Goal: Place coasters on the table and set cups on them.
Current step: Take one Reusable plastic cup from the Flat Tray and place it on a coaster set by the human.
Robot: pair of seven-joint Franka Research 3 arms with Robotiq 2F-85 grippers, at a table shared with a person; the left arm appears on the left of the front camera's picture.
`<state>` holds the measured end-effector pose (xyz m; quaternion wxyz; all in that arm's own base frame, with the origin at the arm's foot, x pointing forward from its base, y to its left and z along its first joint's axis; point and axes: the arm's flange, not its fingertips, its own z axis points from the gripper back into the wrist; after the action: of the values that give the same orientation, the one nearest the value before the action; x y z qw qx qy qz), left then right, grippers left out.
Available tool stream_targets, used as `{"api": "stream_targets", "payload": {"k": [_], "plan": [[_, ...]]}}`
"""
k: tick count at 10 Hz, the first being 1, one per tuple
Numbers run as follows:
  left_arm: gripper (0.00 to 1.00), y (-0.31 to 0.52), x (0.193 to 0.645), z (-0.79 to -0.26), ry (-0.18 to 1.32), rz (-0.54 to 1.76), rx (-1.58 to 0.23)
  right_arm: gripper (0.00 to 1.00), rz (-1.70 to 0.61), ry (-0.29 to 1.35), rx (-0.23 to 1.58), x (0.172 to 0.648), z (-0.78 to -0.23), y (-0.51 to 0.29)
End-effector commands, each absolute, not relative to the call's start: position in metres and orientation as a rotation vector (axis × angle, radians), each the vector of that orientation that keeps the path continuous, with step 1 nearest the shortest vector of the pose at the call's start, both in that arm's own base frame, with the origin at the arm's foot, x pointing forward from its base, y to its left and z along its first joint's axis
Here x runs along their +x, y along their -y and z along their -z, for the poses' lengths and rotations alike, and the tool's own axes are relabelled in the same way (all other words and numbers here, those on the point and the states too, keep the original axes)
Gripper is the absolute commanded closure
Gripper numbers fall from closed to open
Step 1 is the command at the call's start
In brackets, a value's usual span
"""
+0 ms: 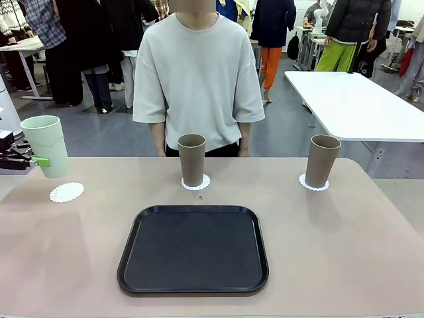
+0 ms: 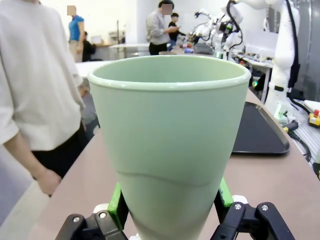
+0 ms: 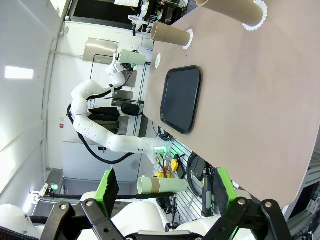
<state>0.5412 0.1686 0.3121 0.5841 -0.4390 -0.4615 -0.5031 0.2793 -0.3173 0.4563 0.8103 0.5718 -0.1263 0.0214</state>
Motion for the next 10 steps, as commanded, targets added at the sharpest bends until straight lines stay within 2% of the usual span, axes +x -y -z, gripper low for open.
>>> {"api": "stream_targets", "payload": {"k": [1,5,10], "plan": [[0.16,-0.182,0.545,-0.290,1.181,1.268,-1.090,0.00,-0.051,0.274,1.229,0.278,-0.458,0.317],[0.16,-0.193,0.548,-0.266,1.244,1.260,-1.133,0.00,-0.051,0.274,1.229,0.278,-0.458,0.317],[0.16,-0.171,0.562,-0.248,1.144,1.251,-1.029,0.00,-0.051,0.274,1.229,0.278,-0.458,0.317]]}}
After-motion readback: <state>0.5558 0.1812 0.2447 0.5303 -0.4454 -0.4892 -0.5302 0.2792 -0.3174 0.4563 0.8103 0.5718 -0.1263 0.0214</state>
